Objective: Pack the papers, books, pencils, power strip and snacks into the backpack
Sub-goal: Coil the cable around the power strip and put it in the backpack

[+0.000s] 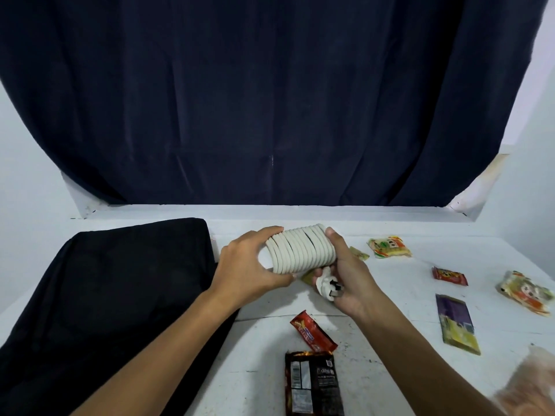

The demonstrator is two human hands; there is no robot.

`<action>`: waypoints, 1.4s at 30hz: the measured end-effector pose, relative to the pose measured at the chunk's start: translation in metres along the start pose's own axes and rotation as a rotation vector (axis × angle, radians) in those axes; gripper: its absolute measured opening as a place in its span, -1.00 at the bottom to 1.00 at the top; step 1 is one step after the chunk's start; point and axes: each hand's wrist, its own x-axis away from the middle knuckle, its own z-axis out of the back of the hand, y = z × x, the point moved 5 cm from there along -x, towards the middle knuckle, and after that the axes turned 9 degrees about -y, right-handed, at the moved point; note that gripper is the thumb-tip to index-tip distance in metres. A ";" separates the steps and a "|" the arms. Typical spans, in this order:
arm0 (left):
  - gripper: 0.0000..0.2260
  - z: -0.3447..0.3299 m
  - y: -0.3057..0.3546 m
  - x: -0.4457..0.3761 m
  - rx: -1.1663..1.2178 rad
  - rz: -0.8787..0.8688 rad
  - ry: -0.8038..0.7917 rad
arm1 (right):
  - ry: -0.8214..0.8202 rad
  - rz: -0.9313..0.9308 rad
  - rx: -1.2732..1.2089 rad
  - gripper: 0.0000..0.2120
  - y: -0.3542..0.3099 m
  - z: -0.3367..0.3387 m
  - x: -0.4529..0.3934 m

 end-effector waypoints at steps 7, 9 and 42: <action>-0.46 -0.032 -0.019 0.012 0.600 0.314 -0.020 | -0.007 0.151 0.009 -0.68 0.008 -0.012 0.004; -0.58 -0.045 -0.017 0.020 0.873 0.418 -0.038 | -0.021 0.217 0.077 -0.75 0.011 -0.019 0.006; -0.28 0.019 0.038 0.199 1.301 0.490 -0.262 | -0.447 0.558 0.805 -0.13 0.087 -0.087 0.176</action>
